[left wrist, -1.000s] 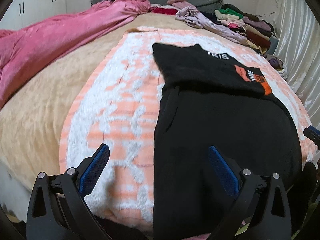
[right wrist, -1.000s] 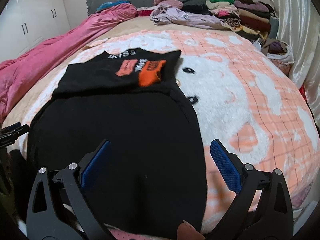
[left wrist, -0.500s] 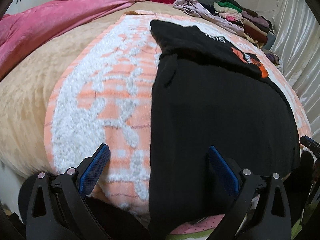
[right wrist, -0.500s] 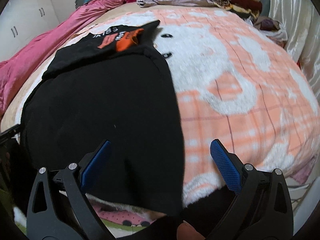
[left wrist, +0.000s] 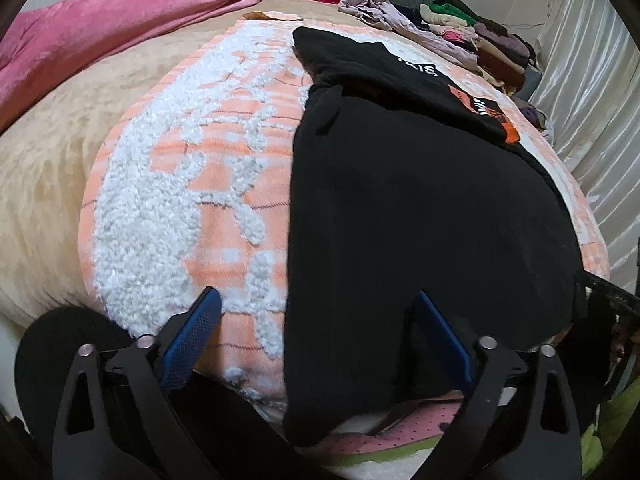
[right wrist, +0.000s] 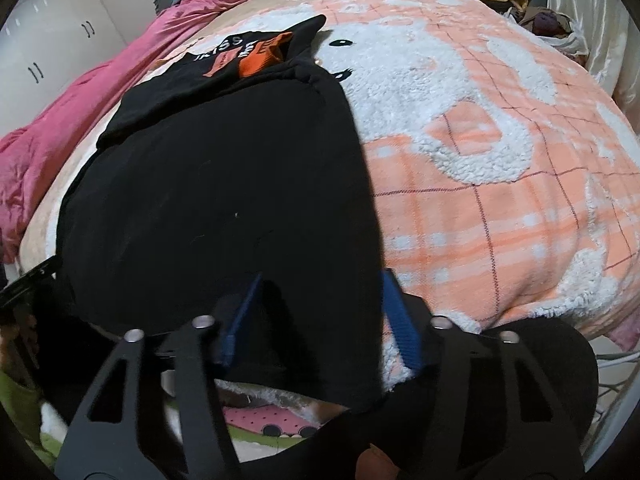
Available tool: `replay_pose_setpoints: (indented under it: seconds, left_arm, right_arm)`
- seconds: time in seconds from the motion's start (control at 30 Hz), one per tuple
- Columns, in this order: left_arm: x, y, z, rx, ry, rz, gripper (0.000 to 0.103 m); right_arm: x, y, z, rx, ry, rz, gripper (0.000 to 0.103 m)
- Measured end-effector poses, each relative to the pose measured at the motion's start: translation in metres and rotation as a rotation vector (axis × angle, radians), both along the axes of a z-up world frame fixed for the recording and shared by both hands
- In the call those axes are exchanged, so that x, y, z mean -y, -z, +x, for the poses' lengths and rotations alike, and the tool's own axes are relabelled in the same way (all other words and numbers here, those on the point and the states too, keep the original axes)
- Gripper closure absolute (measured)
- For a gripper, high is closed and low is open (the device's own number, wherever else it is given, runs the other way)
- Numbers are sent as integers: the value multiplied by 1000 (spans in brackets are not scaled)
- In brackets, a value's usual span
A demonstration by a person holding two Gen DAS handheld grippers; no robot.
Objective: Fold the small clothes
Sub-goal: 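Move both tools back along the black sweater and close them on the hem, then lift the hem with both tools, fold it onto the collar and release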
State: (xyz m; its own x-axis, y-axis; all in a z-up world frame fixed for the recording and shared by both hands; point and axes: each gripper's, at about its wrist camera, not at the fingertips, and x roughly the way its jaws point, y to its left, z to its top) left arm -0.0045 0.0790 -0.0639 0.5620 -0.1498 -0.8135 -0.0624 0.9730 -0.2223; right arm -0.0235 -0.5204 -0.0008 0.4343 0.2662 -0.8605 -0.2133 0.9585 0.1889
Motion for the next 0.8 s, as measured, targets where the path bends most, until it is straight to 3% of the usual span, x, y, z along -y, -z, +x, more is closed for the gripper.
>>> replay_pose_setpoints:
  seconds: [0.03, 0.13, 0.23, 0.4, 0.57, 0.7, 0.73, 0.8]
  left_arm:
    - [1, 0, -1, 1, 0, 2, 22]
    - [3, -1, -5, 2, 9, -11, 30]
    - [1, 0, -7, -11, 21, -82, 53]
    - [3, -1, -9, -11, 32, -94, 53]
    - [9, 4, -4, -24, 39, -76, 48]
    - [13, 5, -2, -20, 48, -66, 43]
    - [14, 5, -2, -17, 48, -62, 43]
    - [15, 4, -4, -9, 44, -38, 62]
  right_arm:
    - [0, 0, -1, 1, -4, 0, 78]
    - [1, -3, -3, 11, -17, -2, 92]
    - [3, -3, -4, 12, -15, 4, 93]
    - [6, 0, -2, -1, -13, 16, 91]
    - [5, 5, -4, -12, -33, 13, 80]
    - [8, 6, -3, -19, -34, 36, 81]
    - [8, 6, -3, -18, -37, 34, 88]
    - [8, 2, -4, -17, -48, 43, 98]
